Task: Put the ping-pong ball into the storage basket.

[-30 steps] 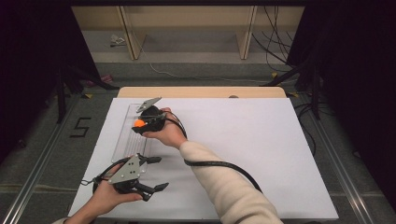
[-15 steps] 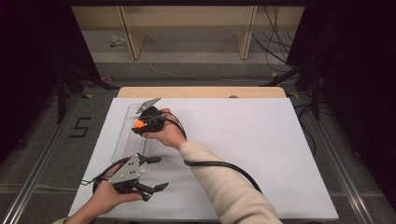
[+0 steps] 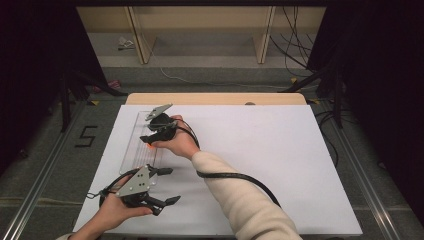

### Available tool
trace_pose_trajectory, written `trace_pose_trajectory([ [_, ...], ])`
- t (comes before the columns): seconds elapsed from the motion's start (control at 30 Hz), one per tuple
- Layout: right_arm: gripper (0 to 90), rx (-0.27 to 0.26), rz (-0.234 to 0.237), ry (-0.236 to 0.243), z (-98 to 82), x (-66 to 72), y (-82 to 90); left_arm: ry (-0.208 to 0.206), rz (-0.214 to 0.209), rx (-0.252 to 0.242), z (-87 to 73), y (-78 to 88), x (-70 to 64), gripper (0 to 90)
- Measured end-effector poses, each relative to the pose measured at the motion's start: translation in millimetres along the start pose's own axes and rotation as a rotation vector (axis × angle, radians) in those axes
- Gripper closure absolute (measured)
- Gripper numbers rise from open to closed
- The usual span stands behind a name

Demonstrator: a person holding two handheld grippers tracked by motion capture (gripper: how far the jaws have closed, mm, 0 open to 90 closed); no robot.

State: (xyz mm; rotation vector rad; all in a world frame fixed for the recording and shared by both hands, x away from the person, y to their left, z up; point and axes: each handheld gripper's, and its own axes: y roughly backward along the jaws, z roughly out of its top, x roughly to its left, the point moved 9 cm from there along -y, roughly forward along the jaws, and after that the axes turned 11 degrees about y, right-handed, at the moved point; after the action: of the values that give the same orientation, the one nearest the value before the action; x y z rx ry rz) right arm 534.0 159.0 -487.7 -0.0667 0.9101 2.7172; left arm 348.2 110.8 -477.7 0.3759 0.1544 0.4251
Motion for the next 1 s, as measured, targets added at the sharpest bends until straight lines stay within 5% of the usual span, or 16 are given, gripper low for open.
trace_pose_trajectory([
  [0.43, 16.5, -0.064, -0.054, 0.008, 10.8, -7.2, 29.2, 0.002, 0.000, -0.001, 0.1, -0.2, -0.1, 17.5],
  [1.0, 16.2, -0.064, -0.133, -0.048, -23.9, -24.4, 75.5, 0.002, 0.000, 0.000, -0.3, -0.3, 0.0, 17.4],
])
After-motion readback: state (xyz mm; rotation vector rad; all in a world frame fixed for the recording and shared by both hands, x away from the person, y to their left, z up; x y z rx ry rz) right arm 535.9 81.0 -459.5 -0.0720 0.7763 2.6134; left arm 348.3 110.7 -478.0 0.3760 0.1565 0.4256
